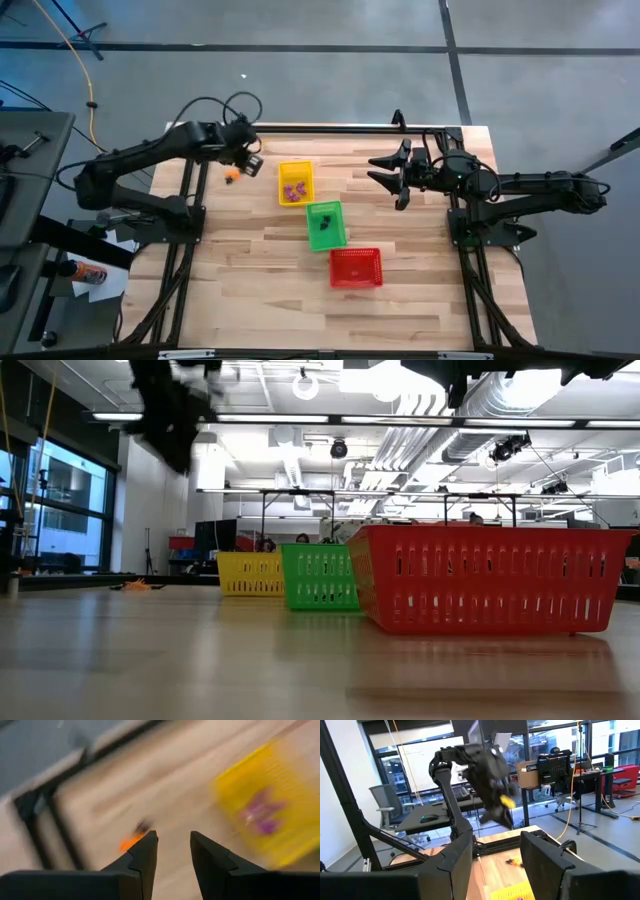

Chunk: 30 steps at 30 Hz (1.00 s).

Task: Sort Halloween decoration

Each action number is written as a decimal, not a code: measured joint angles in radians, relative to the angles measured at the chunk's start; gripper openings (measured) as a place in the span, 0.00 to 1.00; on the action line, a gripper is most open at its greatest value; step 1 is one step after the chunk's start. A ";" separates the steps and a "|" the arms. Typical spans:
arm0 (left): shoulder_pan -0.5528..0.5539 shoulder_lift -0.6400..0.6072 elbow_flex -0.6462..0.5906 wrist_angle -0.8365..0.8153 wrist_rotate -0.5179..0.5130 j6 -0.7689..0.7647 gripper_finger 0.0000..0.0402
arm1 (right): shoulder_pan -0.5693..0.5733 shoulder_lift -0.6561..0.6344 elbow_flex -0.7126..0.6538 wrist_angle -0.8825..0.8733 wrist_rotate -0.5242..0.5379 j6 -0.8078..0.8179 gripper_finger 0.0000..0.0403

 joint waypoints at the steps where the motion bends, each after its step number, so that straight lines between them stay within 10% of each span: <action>1: 0.020 0.016 -0.024 -0.031 0.000 -0.005 0.26 | 0.000 0.000 0.000 0.000 0.000 0.000 0.40; 13: 0.177 0.080 -0.379 0.097 0.102 -0.005 0.26 | 0.000 0.002 0.000 -0.019 0.001 0.000 0.40; 30: 0.261 0.207 -0.441 0.327 0.135 0.059 0.26 | 0.000 0.042 0.000 -0.047 0.001 0.054 0.40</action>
